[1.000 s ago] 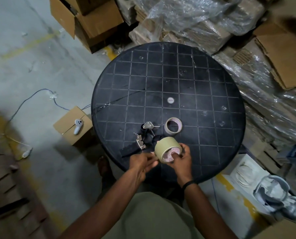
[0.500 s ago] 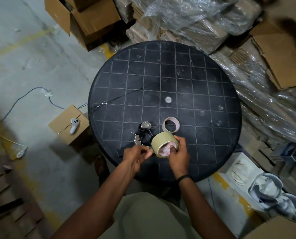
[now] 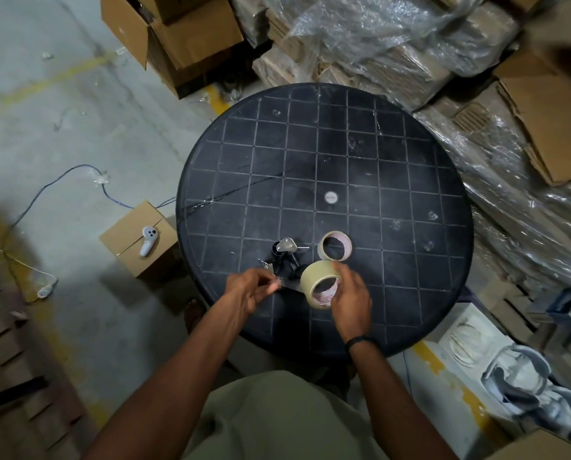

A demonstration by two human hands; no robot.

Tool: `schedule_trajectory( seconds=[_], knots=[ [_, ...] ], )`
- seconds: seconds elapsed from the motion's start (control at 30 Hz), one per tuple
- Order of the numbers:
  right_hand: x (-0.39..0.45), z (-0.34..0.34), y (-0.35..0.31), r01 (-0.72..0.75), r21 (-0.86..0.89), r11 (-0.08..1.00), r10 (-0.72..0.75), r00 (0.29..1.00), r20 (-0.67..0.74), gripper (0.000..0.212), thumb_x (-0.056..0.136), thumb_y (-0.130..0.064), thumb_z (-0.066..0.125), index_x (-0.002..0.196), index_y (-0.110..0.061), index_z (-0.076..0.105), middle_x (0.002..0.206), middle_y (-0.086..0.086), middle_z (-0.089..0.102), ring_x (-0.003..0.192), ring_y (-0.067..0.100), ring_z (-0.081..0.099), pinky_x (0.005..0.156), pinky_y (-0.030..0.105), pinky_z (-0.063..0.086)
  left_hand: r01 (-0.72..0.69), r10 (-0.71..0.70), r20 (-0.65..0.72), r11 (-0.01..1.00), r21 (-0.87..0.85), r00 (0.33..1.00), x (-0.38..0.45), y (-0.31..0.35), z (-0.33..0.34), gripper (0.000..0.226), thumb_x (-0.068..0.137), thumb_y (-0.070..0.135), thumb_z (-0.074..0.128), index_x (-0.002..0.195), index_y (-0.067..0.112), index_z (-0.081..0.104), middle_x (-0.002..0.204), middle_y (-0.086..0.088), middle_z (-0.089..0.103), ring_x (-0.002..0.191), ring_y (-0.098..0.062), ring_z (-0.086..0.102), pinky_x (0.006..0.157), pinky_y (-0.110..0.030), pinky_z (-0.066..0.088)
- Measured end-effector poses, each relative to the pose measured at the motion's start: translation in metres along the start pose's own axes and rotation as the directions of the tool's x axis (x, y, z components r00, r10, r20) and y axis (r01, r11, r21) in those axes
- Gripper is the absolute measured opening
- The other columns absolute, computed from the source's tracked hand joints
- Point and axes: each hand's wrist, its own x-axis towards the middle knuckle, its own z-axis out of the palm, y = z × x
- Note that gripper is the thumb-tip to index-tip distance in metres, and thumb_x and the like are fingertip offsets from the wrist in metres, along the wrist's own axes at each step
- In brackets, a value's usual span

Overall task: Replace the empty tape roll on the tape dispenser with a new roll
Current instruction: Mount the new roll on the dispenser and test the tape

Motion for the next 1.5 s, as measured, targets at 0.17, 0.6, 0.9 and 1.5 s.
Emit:
schedule_trajectory(
  seconds=[0.17,0.6,0.9,1.5],
  knots=[
    [0.027,0.005,-0.004,0.005,-0.091,0.996,0.009,0.989,0.151,0.071,0.078,0.009,0.051,0.136,-0.033,0.052,0.124,0.009,0.057,0.108,0.033,0.062,0.091,0.038,0.050,0.020,-0.019,-0.015,0.999,0.044,1.000,0.021,0.011,0.001,0.012,0.080,-0.017,0.059,0.080,-0.007,0.066,0.068,-0.020,0.070,0.044,-0.022,0.068,0.039,-0.023,0.054],
    [0.053,0.012,-0.005,0.303,-0.307,0.902,-0.129,0.868,0.479,0.054,0.085,-0.014,0.060,0.134,-0.037,0.052,0.139,0.000,0.050,0.122,0.031,0.057,0.092,0.044,0.052,0.058,-0.055,-0.023,0.980,0.192,0.998,0.076,0.076,-0.036,0.003,0.086,-0.009,0.066,0.085,-0.006,0.067,0.089,-0.018,0.073,0.051,-0.019,0.073,0.045,-0.023,0.058],
    [0.059,0.038,-0.024,0.261,-0.348,0.901,-0.117,0.916,0.384,0.051,0.088,-0.002,0.055,0.132,-0.027,0.050,0.132,0.002,0.059,0.125,0.030,0.053,0.086,0.045,0.053,0.078,-0.065,-0.062,0.970,0.232,0.996,0.083,0.081,-0.057,0.007,0.086,-0.009,0.067,0.093,-0.006,0.068,0.088,-0.019,0.074,0.052,-0.018,0.073,0.042,-0.021,0.056],
    [0.052,0.084,-0.028,0.056,-0.184,0.981,-0.030,0.989,0.142,0.056,0.086,-0.046,0.035,0.136,-0.028,0.053,0.143,-0.001,0.049,0.138,0.022,0.040,0.108,0.058,0.037,0.058,-0.043,-0.077,0.979,0.196,0.996,0.108,0.098,-0.047,0.018,0.085,-0.008,0.068,0.103,-0.007,0.067,0.086,-0.018,0.074,0.053,-0.021,0.074,0.043,-0.023,0.056]
  ],
)
